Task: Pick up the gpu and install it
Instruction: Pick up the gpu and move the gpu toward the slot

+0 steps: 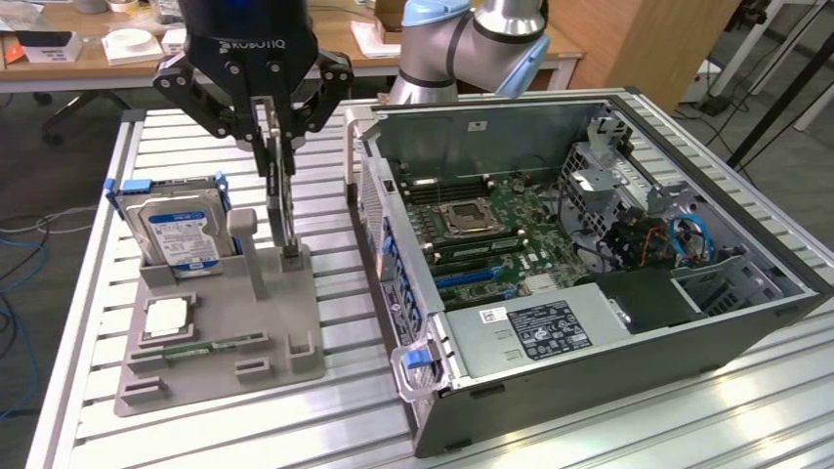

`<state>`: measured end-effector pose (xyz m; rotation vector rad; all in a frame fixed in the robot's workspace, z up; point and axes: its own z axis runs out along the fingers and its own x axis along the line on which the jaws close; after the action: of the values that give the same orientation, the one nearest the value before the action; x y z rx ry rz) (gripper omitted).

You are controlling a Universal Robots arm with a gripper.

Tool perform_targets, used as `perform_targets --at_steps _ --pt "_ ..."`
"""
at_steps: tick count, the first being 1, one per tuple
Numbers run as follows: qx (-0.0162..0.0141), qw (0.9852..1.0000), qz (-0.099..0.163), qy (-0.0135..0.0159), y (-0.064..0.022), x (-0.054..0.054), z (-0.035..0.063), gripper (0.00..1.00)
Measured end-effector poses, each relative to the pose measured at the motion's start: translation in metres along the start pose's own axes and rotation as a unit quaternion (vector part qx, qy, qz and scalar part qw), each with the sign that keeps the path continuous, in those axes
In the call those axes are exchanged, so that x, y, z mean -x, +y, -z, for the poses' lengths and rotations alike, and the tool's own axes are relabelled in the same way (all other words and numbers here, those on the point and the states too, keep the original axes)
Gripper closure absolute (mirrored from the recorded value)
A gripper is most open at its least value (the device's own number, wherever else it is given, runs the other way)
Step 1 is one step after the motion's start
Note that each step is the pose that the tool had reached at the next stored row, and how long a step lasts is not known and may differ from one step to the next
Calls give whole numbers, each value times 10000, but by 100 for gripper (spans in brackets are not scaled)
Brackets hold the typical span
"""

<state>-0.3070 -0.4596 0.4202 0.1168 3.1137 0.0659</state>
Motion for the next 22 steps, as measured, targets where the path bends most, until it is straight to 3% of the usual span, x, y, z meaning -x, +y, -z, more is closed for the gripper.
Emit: perform_targets --at_steps 22 --pt "0 10000 0 0 10 138 -4 74"
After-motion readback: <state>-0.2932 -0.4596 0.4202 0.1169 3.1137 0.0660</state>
